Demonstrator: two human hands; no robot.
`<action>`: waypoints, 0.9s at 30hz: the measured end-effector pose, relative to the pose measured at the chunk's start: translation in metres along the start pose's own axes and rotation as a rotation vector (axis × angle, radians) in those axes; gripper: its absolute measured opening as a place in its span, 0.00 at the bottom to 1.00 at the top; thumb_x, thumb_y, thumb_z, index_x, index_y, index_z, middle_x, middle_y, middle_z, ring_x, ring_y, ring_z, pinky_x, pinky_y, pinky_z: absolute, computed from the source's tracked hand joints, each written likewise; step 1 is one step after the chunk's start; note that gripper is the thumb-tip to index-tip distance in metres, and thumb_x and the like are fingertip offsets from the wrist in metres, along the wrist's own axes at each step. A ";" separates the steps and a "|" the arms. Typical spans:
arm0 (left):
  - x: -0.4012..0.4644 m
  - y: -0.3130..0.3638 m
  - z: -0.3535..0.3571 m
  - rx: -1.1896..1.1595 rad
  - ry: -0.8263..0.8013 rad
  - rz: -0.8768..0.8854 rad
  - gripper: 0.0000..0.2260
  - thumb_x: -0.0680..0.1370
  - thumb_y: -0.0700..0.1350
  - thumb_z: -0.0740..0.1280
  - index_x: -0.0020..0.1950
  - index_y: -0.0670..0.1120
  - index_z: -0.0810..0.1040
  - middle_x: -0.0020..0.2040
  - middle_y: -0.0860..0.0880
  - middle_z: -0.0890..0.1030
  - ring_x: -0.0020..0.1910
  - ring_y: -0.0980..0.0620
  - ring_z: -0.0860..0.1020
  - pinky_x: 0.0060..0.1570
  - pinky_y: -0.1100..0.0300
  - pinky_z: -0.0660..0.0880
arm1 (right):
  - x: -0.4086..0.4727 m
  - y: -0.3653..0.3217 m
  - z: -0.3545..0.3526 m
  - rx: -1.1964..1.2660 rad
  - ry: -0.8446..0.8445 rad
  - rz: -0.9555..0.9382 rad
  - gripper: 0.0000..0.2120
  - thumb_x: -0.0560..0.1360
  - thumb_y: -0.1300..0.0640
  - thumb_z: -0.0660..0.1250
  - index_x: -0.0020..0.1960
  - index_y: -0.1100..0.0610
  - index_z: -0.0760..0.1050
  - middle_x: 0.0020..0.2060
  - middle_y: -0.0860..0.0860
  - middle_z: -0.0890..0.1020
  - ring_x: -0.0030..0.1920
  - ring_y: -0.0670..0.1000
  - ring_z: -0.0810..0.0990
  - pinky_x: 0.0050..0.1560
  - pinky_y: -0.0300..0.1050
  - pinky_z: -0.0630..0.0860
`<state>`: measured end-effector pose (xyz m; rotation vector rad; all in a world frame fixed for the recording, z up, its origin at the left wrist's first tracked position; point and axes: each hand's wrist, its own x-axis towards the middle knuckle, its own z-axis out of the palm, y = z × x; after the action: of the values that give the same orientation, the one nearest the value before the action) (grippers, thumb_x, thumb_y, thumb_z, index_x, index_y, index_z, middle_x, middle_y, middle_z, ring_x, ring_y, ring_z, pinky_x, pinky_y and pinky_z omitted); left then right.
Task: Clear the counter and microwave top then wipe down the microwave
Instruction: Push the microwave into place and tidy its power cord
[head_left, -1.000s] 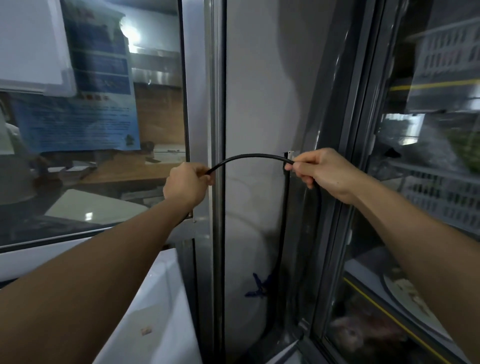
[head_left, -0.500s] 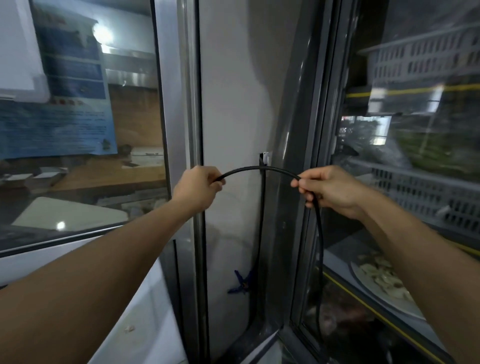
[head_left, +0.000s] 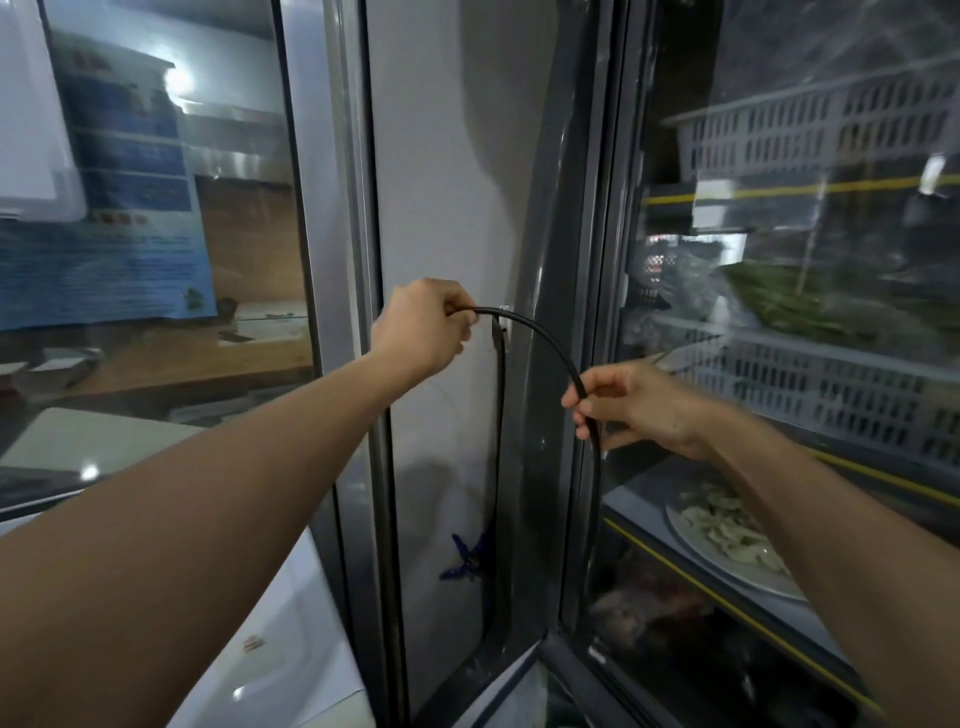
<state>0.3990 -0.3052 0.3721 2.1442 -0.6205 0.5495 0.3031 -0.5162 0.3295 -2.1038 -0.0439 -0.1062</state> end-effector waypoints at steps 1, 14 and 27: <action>0.001 0.000 -0.003 -0.032 0.032 -0.019 0.12 0.78 0.43 0.66 0.35 0.55 0.76 0.35 0.54 0.81 0.34 0.55 0.82 0.46 0.53 0.81 | -0.003 0.001 0.000 -0.016 -0.010 0.006 0.07 0.79 0.63 0.61 0.47 0.56 0.76 0.37 0.51 0.79 0.42 0.49 0.81 0.50 0.53 0.79; -0.016 0.014 0.000 -0.010 0.064 -0.013 0.13 0.76 0.43 0.68 0.61 0.50 0.77 0.57 0.51 0.79 0.56 0.51 0.77 0.58 0.54 0.74 | -0.006 -0.054 -0.029 0.073 0.443 -0.006 0.13 0.80 0.65 0.58 0.39 0.55 0.71 0.32 0.52 0.76 0.30 0.47 0.78 0.30 0.43 0.80; -0.079 0.006 0.078 -0.455 -0.489 -0.216 0.12 0.76 0.43 0.68 0.59 0.45 0.74 0.42 0.51 0.81 0.50 0.55 0.78 0.54 0.62 0.70 | 0.018 -0.087 -0.024 0.187 0.558 -0.069 0.13 0.80 0.65 0.57 0.38 0.56 0.70 0.33 0.52 0.75 0.33 0.49 0.78 0.22 0.37 0.76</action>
<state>0.3470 -0.3523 0.2854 1.8709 -0.6845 -0.2313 0.3126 -0.4929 0.4177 -1.8221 0.2007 -0.6978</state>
